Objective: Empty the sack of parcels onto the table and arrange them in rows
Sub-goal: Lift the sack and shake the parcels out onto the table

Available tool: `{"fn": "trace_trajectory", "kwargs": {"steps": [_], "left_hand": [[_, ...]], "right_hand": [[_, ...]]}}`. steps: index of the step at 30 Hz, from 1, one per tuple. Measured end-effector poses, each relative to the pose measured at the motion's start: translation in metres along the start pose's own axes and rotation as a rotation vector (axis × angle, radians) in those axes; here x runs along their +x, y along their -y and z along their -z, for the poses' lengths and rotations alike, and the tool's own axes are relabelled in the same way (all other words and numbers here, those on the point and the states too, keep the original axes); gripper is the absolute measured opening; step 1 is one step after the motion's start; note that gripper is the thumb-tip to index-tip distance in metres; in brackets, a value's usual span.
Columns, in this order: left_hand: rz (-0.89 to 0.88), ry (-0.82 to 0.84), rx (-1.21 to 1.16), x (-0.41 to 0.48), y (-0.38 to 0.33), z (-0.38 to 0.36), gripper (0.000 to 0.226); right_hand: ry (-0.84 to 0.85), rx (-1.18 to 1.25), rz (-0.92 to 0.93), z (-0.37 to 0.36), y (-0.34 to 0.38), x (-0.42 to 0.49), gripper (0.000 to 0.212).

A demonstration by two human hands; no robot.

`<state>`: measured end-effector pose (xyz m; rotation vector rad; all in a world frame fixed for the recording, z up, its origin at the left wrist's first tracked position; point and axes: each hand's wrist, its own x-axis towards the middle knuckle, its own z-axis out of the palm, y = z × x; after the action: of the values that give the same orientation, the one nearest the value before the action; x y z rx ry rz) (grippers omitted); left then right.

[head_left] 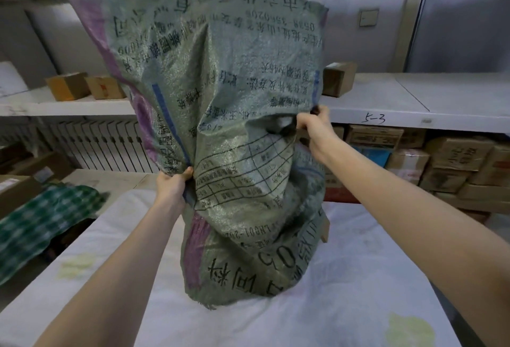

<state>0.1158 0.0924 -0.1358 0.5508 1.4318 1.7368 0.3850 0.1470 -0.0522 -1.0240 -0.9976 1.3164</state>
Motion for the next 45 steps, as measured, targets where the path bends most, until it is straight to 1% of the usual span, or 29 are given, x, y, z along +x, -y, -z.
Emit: {"fn": "trace_trajectory", "kwargs": {"steps": [1, 2, 4, 5, 6, 7, 9, 11, 12, 13, 14, 16, 18, 20, 21, 23, 25, 26, 27, 28, 29, 31, 32, 33, 34, 37, 40, 43, 45], "left_hand": [[0.009, 0.0, 0.046, 0.001, 0.0, 0.003, 0.034], [0.026, 0.004, 0.086, 0.004, 0.002, 0.007, 0.031], [0.074, 0.038, 0.198, 0.009, 0.007, 0.015, 0.032], [0.094, 0.066, 0.266, 0.007, 0.007, 0.018, 0.035], [0.101, 0.092, 0.331, 0.006, 0.007, 0.018, 0.036], [0.106, 0.099, 0.387, 0.002, 0.007, 0.017, 0.035], [0.143, 0.083, 0.398, -0.001, 0.003, 0.014, 0.03], [0.256, 0.085, 0.241, -0.001, -0.008, 0.012, 0.011], [0.313, 0.101, 0.099, 0.002, -0.014, 0.013, 0.008], [0.338, 0.093, -0.043, 0.005, -0.02, 0.013, 0.015], [0.345, 0.083, -0.193, 0.007, -0.026, 0.014, 0.019], [0.291, 0.049, -0.377, 0.004, -0.036, 0.012, 0.028], [0.229, 0.022, -0.424, 0.003, -0.042, 0.009, 0.049], [0.21, 0.05, -0.386, 0.006, -0.048, 0.008, 0.076], [0.192, 0.057, -0.361, 0.011, -0.052, 0.009, 0.081], [0.082, 0.079, -0.324, 0.02, -0.062, 0.003, 0.077], [-0.021, 0.083, -0.273, 0.026, -0.076, -0.005, 0.072], [-0.05, 0.073, -0.252, 0.031, -0.082, -0.009, 0.072], [-0.06, 0.052, -0.239, 0.034, -0.086, -0.011, 0.07], [-0.058, 0.042, -0.241, 0.039, -0.087, -0.011, 0.065], [-0.053, 0.017, -0.243, 0.043, -0.089, -0.01, 0.054], [-0.022, -0.077, -0.221, 0.05, -0.093, -0.01, 0.023], [-0.004, -0.117, -0.194, 0.055, -0.099, -0.009, 0.014], [0.016, -0.133, -0.177, 0.062, -0.107, -0.007, 0.012], [0.027, -0.132, -0.174, 0.073, -0.115, -0.004, 0.01], [-0.031, -0.157, -0.194, 0.108, -0.145, -0.001, 0.01], [-0.159, -0.135, -0.333, 0.091, -0.183, -0.014, 0.009], [-0.339, -0.122, -0.341, 0.081, -0.213, -0.03, 0.027], [-0.42, -0.15, -0.322, 0.08, -0.231, -0.036, 0.032]], "right_hand": [[0.002, 0.078, 0.008, -0.002, 0.006, 0.004, 0.072], [0.007, 0.156, -0.002, -0.003, 0.01, 0.009, 0.084], [0.006, 0.239, -0.027, -0.003, 0.012, 0.034, 0.124], [0.014, 0.23, -0.024, -0.004, 0.017, 0.038, 0.133], [0.011, 0.205, 0.01, -0.006, 0.02, 0.04, 0.129], [0.003, 0.184, 0.042, -0.01, 0.027, 0.035, 0.116], [-0.036, 0.144, 0.106, -0.016, 0.035, 0.039, 0.074], [-0.116, -0.01, 0.23, -0.021, 0.045, 0.047, 0.027], [-0.144, -0.118, 0.291, -0.023, 0.051, 0.05, 0.012], [-0.168, -0.216, 0.33, -0.022, 0.056, 0.055, 0.008], [-0.182, -0.282, 0.353, -0.022, 0.059, 0.058, 0.009], [-0.16, -0.275, 0.358, -0.017, 0.06, 0.064, 0.006], [-0.1, -0.181, 0.317, -0.009, 0.056, 0.07, 0.003], [-0.062, -0.067, 0.244, -0.003, 0.056, 0.076, 0.009], [-0.061, -0.025, 0.222, -0.001, 0.057, 0.08, 0.013], [-0.046, 0.018, 0.204, -0.001, 0.066, 0.08, 0.017], [0.054, -0.012, 0.199, -0.015, 0.076, 0.073, 0.022], [0.105, -0.076, 0.203, -0.023, 0.08, 0.069, 0.034], [0.105, -0.149, 0.213, -0.032, 0.084, 0.065, 0.047], [0.074, -0.195, 0.242, -0.039, 0.088, 0.063, 0.052], [0.033, -0.201, 0.284, -0.044, 0.092, 0.064, 0.045], [-0.04, -0.202, 0.334, -0.048, 0.102, 0.068, 0.019], [-0.066, -0.218, 0.339, -0.049, 0.108, 0.068, 0.013], [-0.092, -0.221, 0.338, -0.05, 0.113, 0.069, 0.014], [-0.112, -0.213, 0.35, -0.051, 0.117, 0.072, 0.019], [-0.197, -0.208, 0.355, -0.059, 0.131, 0.072, 0.03], [-0.237, -0.171, 0.368, -0.067, 0.152, 0.071, 0.039], [-0.242, -0.06, 0.344, -0.075, 0.176, 0.074, 0.041], [-0.214, -0.015, 0.37, -0.08, 0.19, 0.079, 0.038]]}}
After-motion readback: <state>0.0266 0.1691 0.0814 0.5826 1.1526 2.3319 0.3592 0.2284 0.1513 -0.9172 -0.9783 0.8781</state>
